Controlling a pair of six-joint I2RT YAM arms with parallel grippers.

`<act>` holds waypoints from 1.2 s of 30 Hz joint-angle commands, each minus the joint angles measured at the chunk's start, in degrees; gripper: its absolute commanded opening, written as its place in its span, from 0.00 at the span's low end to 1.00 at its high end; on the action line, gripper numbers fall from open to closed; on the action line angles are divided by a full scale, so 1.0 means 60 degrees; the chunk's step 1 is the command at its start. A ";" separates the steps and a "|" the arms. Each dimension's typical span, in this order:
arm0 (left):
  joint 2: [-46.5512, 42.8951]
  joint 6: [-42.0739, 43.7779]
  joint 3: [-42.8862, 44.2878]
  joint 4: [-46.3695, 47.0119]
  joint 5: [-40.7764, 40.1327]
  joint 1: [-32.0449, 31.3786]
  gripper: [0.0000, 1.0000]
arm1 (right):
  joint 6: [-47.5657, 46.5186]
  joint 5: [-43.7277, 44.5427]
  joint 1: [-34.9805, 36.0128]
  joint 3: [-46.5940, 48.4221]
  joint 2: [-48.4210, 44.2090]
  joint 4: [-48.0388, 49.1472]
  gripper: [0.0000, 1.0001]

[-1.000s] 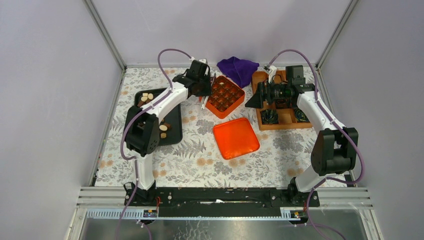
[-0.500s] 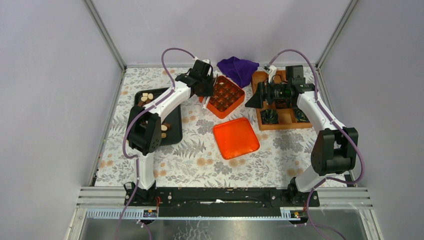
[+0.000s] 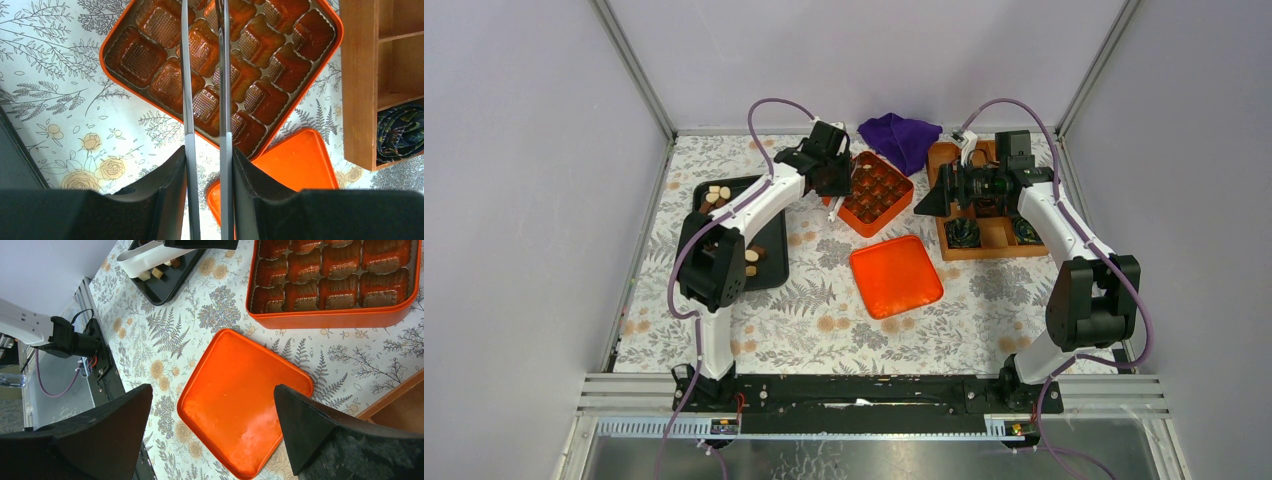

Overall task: Pack the chocolate
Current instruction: Place the fake chocolate in the packing box.

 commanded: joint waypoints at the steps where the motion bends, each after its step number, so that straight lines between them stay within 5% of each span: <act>1: -0.0097 0.0183 0.0126 0.0134 0.0139 -0.0067 0.20 | -0.0065 -0.0269 -0.0037 0.0130 -0.0147 0.0175 1.00; 10: 0.0053 0.0239 0.0365 0.0032 0.0036 -0.0067 0.33 | -0.0077 -0.0261 -0.0035 0.0115 -0.0150 0.0172 1.00; 36: 0.0091 0.0378 0.0685 -0.0020 -0.0015 -0.0055 0.43 | -0.0139 -0.0281 -0.0034 0.0144 -0.0133 0.0113 1.00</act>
